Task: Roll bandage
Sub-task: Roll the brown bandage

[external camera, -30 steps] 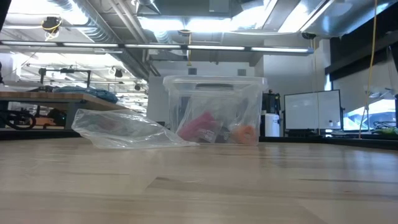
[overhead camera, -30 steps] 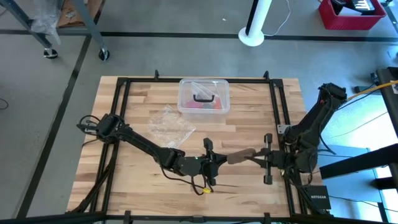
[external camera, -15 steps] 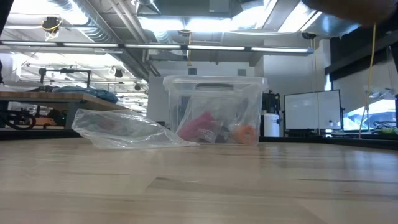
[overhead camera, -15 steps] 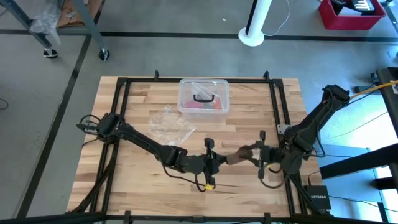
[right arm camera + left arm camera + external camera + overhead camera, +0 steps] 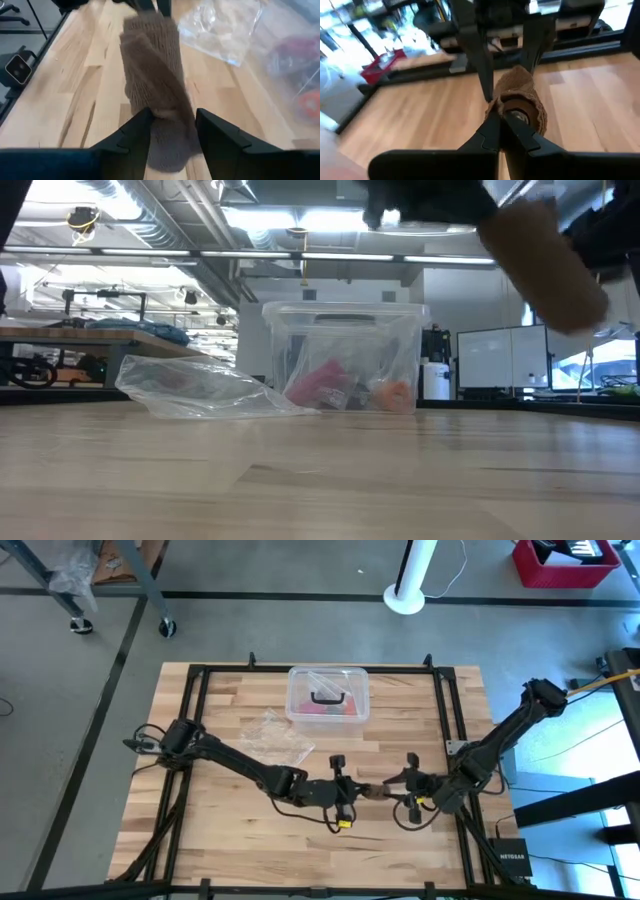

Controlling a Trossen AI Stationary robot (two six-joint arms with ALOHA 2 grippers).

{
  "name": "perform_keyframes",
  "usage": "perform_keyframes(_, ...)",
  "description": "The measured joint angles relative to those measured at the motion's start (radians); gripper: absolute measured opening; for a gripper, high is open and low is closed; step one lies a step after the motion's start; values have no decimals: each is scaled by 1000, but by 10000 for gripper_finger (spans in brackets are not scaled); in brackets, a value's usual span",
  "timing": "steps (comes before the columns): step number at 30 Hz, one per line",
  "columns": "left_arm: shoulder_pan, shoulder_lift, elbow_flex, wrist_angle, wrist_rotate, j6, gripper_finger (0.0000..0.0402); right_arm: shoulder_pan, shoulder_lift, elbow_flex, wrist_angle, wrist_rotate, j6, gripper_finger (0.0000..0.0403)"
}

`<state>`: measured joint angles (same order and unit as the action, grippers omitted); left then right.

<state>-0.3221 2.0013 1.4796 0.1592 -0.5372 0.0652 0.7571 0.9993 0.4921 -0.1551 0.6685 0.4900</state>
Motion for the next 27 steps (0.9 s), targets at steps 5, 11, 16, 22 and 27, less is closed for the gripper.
perform_keyframes(5, 12, 91, 0, 40, 11, -66, 1, 1, 0, -49, 88, -19, 4, 160)
perform_keyframes(11, 14, 175, 0, 106, 21, -153, 1, 1, 6, -105, 105, -26, 76, 160)
perform_keyframes(16, 12, 206, 0, 110, 21, -208, 1, 1, 50, -150, 163, -26, 104, 160)
perform_keyframes(22, 10, 250, 1, 113, 21, -278, 1, 1, 84, -154, 213, -37, 57, 160)
perform_keyframes(27, 7, 291, 1, 108, 20, -309, 1, 1, 83, -122, 210, -127, 0, 160)
